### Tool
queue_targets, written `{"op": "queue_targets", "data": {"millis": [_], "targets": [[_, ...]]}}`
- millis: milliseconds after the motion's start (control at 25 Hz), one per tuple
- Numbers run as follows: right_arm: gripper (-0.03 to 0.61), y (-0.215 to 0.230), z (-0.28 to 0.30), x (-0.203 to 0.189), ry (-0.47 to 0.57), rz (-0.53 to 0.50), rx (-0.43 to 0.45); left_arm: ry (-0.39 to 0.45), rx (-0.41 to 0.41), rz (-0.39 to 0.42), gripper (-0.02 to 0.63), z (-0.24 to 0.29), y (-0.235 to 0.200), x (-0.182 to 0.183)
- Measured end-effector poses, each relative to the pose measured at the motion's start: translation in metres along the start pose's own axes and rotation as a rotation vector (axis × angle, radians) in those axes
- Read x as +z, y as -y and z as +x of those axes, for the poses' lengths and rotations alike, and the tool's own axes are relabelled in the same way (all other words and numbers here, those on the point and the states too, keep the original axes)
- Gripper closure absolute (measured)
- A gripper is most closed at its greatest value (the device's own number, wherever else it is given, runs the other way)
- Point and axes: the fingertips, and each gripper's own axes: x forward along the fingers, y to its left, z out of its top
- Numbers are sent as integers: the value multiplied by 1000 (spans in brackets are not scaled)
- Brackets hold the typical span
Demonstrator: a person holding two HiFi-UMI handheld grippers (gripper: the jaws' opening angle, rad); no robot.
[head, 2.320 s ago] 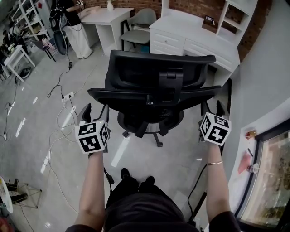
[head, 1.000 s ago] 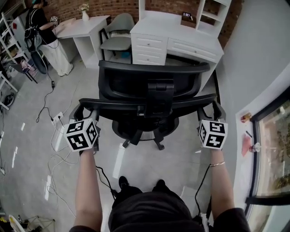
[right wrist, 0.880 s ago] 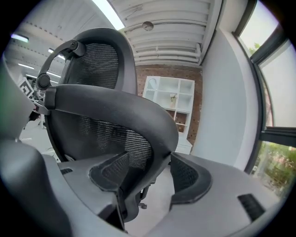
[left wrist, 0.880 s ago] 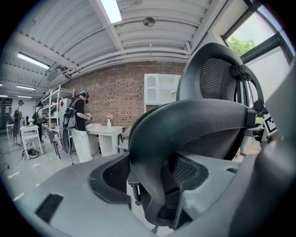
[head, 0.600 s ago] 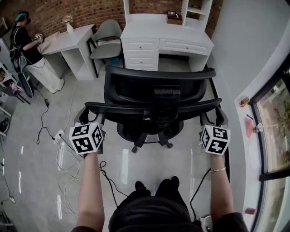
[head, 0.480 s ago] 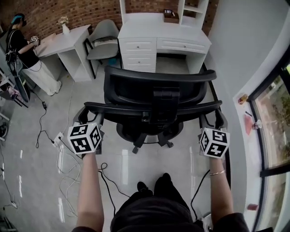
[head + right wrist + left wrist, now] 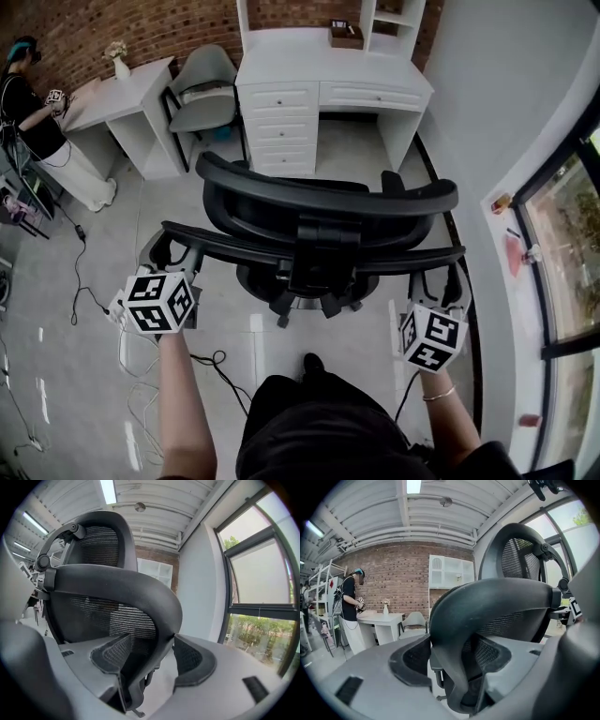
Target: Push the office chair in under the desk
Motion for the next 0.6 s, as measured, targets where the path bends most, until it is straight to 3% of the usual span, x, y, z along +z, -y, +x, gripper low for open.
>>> {"op": "queue_targets", "data": {"millis": [280, 600], "targets": [[307, -12, -9, -5, -43, 6, -119, 74, -68, 3, 350, 11, -12, 3], [307, -1, -29, -3, -76, 23, -300, 13, -226, 20, 359, 21, -1, 19]]}}
